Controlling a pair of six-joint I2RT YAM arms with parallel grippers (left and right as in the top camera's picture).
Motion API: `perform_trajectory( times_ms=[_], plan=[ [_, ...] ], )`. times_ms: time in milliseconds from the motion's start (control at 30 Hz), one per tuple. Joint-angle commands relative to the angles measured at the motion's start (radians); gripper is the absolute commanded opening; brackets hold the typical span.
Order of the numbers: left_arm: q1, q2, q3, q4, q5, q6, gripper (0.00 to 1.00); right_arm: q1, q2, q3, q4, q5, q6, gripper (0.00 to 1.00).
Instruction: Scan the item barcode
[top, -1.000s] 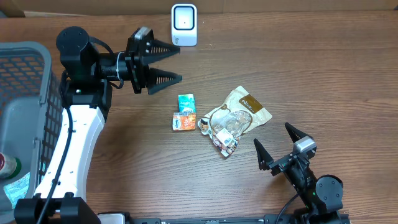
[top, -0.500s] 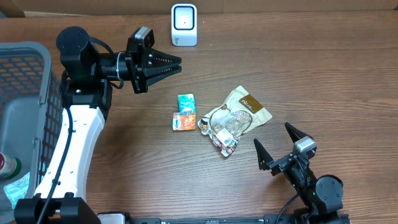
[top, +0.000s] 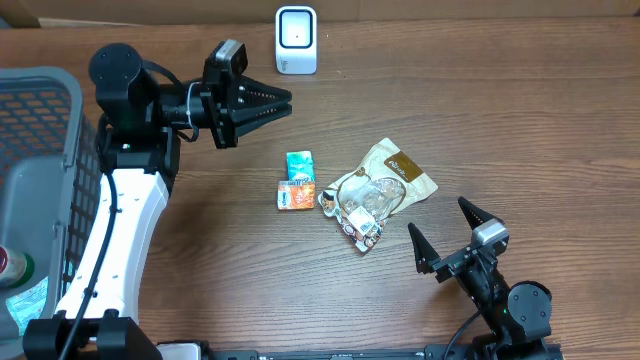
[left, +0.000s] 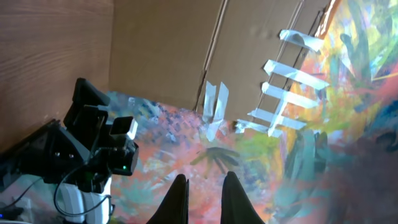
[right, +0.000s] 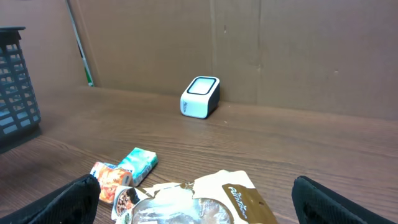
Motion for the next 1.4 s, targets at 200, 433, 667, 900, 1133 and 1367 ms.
perform_trajectory(
  times_ms=[200,433,667,900,1133,1367],
  plan=[
    [-0.005,-0.006,0.010,0.104,-0.008,-0.026,0.04,0.004,-0.011,-0.011,0.005,0.002,0.004,1.00],
    [-0.005,-0.006,0.010,0.254,-0.045,-0.098,0.04,0.004,-0.011,-0.011,0.005,0.002,0.004,1.00],
    [-0.004,-0.006,0.010,0.299,-0.048,-0.116,0.04,0.004,-0.011,-0.011,0.005,0.002,0.004,1.00],
    [-0.003,-0.006,0.010,0.300,-0.051,-0.114,0.05,0.004,-0.011,-0.011,0.005,0.002,0.004,1.00],
    [-0.003,-0.006,0.010,0.311,-0.052,-0.046,0.05,0.004,-0.011,-0.011,0.005,0.002,0.004,1.00],
    [-0.002,-0.006,0.010,0.333,-0.050,0.110,0.04,0.004,-0.011,-0.011,0.005,0.002,0.004,1.00]
  ],
)
